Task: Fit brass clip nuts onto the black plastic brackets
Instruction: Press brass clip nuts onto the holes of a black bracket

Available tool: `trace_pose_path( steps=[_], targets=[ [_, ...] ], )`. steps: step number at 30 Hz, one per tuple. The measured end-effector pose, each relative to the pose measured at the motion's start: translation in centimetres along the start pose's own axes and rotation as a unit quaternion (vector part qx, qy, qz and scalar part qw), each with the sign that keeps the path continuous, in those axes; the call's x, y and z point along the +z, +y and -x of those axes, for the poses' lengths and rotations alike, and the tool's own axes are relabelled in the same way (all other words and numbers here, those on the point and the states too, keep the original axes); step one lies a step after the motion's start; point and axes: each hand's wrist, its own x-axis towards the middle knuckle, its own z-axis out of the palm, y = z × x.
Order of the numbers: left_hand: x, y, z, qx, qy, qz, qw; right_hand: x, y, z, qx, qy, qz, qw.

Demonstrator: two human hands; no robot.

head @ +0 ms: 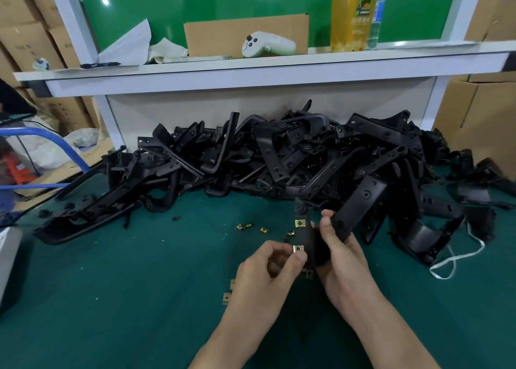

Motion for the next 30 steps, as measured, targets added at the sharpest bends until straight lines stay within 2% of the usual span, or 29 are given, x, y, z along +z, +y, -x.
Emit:
trace_pose_path(
  steps=[8, 30],
  targets=[
    [0.2, -0.08, 0.31, 0.043, 0.039, -0.096, 0.994, 0.44, 0.33, 0.48, -0.027, -0.04, 0.024, 0.999],
    [0.24, 0.19, 0.12, 0.022, 0.076, -0.101, 0.992, 0.6, 0.5, 0.56, -0.016, -0.063, 0.029, 0.997]
  ],
)
